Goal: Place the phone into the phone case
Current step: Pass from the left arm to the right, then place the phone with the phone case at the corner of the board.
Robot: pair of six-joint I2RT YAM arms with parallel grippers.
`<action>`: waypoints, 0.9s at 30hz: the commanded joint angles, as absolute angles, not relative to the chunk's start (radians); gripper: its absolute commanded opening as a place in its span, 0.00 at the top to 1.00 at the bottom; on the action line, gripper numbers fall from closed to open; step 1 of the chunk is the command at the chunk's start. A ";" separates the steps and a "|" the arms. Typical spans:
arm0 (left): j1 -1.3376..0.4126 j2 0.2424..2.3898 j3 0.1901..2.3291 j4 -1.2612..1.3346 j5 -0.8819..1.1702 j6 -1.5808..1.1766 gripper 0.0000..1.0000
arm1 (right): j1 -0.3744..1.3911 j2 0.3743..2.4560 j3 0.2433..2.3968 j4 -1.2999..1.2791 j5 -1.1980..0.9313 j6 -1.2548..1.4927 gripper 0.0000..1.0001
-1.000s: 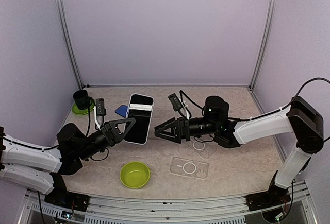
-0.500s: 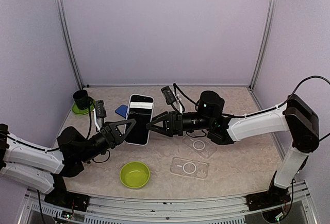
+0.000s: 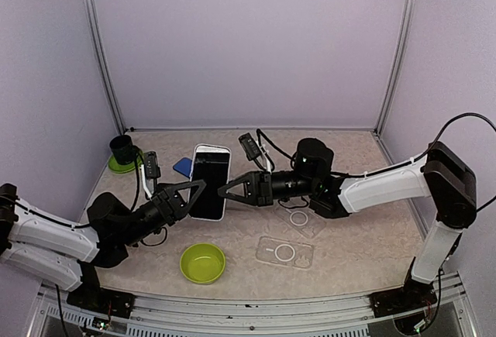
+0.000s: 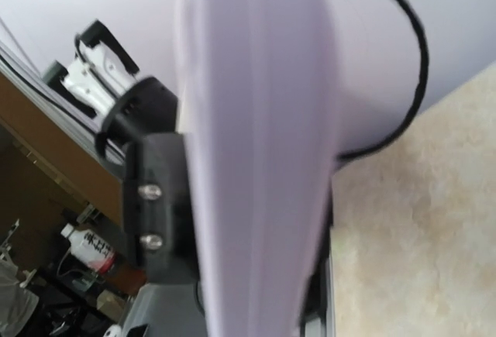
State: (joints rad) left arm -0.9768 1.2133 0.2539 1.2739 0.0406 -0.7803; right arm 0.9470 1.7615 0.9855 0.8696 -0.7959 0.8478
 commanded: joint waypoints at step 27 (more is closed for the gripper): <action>-0.965 0.996 0.308 0.792 -0.006 -0.676 0.03 | 0.251 1.361 1.057 -0.389 -0.444 0.260 1.00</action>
